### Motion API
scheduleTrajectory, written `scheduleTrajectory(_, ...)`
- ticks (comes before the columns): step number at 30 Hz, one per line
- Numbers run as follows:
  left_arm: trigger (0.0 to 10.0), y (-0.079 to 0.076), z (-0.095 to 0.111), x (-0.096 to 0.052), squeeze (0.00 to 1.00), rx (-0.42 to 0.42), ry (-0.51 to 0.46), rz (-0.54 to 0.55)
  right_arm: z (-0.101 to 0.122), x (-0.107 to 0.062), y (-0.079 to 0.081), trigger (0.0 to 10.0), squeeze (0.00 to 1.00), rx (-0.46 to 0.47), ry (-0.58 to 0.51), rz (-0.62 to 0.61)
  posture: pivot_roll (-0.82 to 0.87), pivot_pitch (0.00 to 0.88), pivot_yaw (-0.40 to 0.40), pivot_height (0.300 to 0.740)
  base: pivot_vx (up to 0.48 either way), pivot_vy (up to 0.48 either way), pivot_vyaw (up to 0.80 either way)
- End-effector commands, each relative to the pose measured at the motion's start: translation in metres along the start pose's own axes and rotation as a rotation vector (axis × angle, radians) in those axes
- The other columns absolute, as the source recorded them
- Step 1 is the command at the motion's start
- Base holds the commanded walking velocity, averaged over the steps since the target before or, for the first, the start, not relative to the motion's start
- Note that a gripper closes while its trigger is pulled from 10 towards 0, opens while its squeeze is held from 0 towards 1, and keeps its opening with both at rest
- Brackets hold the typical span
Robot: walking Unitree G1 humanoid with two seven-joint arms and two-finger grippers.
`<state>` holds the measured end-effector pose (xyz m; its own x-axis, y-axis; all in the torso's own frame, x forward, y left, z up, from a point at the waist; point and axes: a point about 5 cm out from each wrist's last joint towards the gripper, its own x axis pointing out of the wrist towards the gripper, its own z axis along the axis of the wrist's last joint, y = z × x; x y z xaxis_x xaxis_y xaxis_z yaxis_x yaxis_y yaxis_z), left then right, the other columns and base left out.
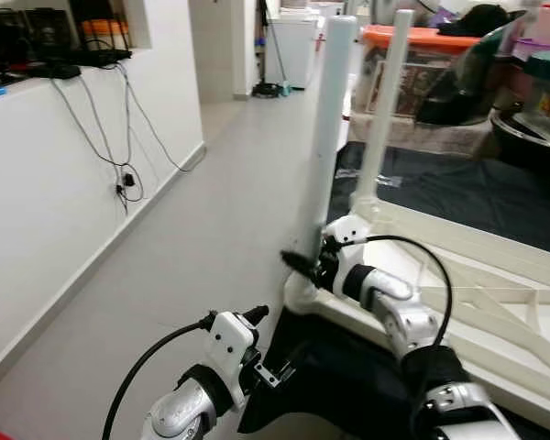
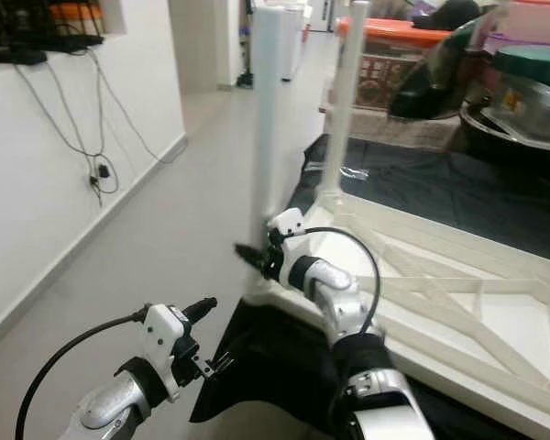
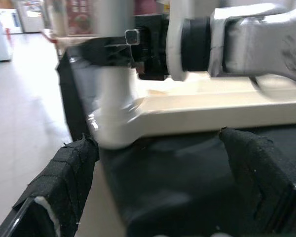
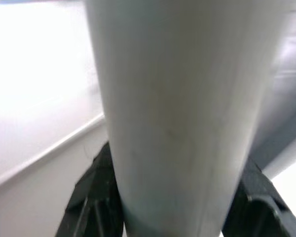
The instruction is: Building children table
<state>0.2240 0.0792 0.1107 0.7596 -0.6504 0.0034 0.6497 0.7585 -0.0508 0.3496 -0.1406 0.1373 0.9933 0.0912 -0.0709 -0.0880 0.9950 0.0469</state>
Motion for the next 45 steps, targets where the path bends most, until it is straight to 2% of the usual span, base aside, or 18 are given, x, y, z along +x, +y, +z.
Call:
scheduleTrajectory(1, 10.0, 0.002, -0.003, -0.001, 0.0, -0.015, 0.015, -0.001, -0.014, -0.019, -0.042, 0.0, 0.0, 0.051, 0.067, -0.376, 0.07, 0.0, -0.025, 0.74, 0.0, 0.0, 0.0)
scheduleTrajectory(6, 10.0, 0.002, -0.002, -0.001, 0.0, -0.013, 0.015, -0.001, -0.02, -0.032, -0.036, 0.0, 0.0, 0.12, 0.085, -0.482, 0.07, 0.0, -0.027, 0.74, 0.0, 0.0, 0.0)
scheduleTrajectory(11, 10.0, 0.002, -0.002, 0.0, 0.0, -0.01, 0.014, 0.003, -0.024, -0.036, -0.018, 0.0, 0.0, 0.142, 0.085, -0.458, 0.07, 0.0, -0.031, 0.74, 0.0, 0.0, 0.0)
scheduleTrajectory(12, 10.0, 0.002, -0.002, 0.0, 0.0, -0.01, 0.012, 0.005, -0.026, -0.033, -0.009, 1.1, 0.0, 0.157, 0.083, -0.41, 0.07, 0.0, -0.033, 0.74, 0.0, 0.0, 0.0)
scheduleTrajectory(13, 10.0, 0.002, -0.002, 0.0, 0.0, -0.01, 0.012, 0.005, -0.026, -0.033, -0.009, 1.1, 0.0, 0.157, 0.083, -0.41, 0.07, 0.0, -0.033, 0.74, 0.0, 0.0, 0.0)
scheduleTrajectory(14, 10.0, 0.002, -0.002, 0.0, 0.0, -0.011, 0.011, 0.006, -0.024, -0.03, -0.002, 10.0, 0.86, 0.148, 0.059, -0.332, 0.07, 0.0, -0.035, 0.74, 0.0, 0.0, 0.0)
scheduleTrajectory(15, 10.0, 0.002, -0.002, 0.0, 0.0, -0.013, 0.01, 0.008, -0.022, -0.025, 0.002, 10.0, 1.0, 0.162, 0.029, -0.27, 0.07, 0.0, -0.034, 0.74, 0.0, 0.0, 0.0)
scheduleTrajectory(19, 10.0, 0.002, -0.001, 0.0, 0.0, -0.015, 0.009, 0.008, -0.017, -0.021, 0.003, 10.0, 1.0, 0.152, -0.004, -0.252, 0.07, 0.0, -0.033, 0.74, 0.0, 0.0, 0.0)
scheduleTrajectory(20, 10.0, 0.002, -0.001, 0.0, 0.0, -0.016, 0.009, 0.007, -0.01, -0.016, 0.0, 10.0, 0.0, 0.16, -0.044, -0.212, 0.07, 0.0, -0.034, 0.74, 0.0, 0.0, 0.0)
scheduleTrajectory(22, 10.0, 0.001, -0.001, 0.001, 0.0, -0.02, 0.009, 0.007, 0.01, -0.003, -0.016, 10.0, 0.0, 0.185, -0.135, -0.079, 0.07, 0.0, -0.035, 0.74, 0.0, 0.0, 0.0)
scheduleTrajectory(24, 10.0, 0.001, -0.001, 0.001, 0.0, -0.02, 0.009, 0.007, 0.01, -0.003, -0.016, 10.0, 0.0, 0.185, -0.135, -0.079, 0.07, 0.0, -0.035, 0.74, 0.0, 0.0, 0.0)
scheduleTrajectory(28, 10.0, 0.002, -0.001, 0.002, 0.0, -0.021, 0.008, 0.006, 0.033, 0.008, -0.034, 10.0, 0.0, 0.205, -0.167, 0.193, 0.07, 0.0, -0.032, 0.74, 0.0, 0.0, 0.0)
scheduleTrajectory(30, 10.0, 0.002, -0.001, 0.002, 0.0, -0.02, 0.008, 0.005, 0.036, 0.009, -0.033, 10.0, 0.0, 0.177, -0.134, 0.322, 0.07, 0.0, -0.033, 0.74, 0.0, 0.0, 0.0)
scheduleTrajectory(31, 10.0, 0.002, -0.001, 0.002, 0.0, -0.02, 0.008, 0.005, 0.035, 0.007, -0.027, 10.0, 0.0, 0.151, -0.087, 0.479, 0.07, 0.0, -0.033, 0.74, 0.0, 0.0, 0.0)
scheduleTrajectory(34, 10.0, 0.002, -0.001, 0.002, 0.0, -0.02, 0.008, 0.005, 0.034, 0.005, -0.023, 10.0, 0.0, 0.138, -0.053, 0.59, 0.07, 0.0, -0.033, 0.74, 0.0, 0.0, 0.0)
scheduleTrajectory(37, 10.0, 0.002, -0.001, 0.002, 0.0, -0.017, 0.008, 0.005, 0.019, -0.011, -0.013, 10.0, 0.0, 0.013, 0.122, 0.978, 0.08, 0.0, -0.034, 0.74, 0.0, 0.0, 0.0)
scheduleTrajectory(41, 10.0, 0.002, -0.001, 0.002, 0.0, -0.017, 0.008, 0.005, 0.019, -0.011, -0.013, 10.0, 0.0, 0.013, 0.122, 0.978, 0.08, 0.0, -0.034, 0.74, 0.0, 0.0, 0.0)
scheduleTrajectory(45, 10.0, 0.002, -0.001, 0.002, 0.0, -0.016, 0.009, 0.005, 0.011, -0.015, -0.008, 10.0, 0.0, -0.059, 0.219, 1.158, 0.08, 0.0, -0.033, 0.74, 0.0, 0.0, 0.0)
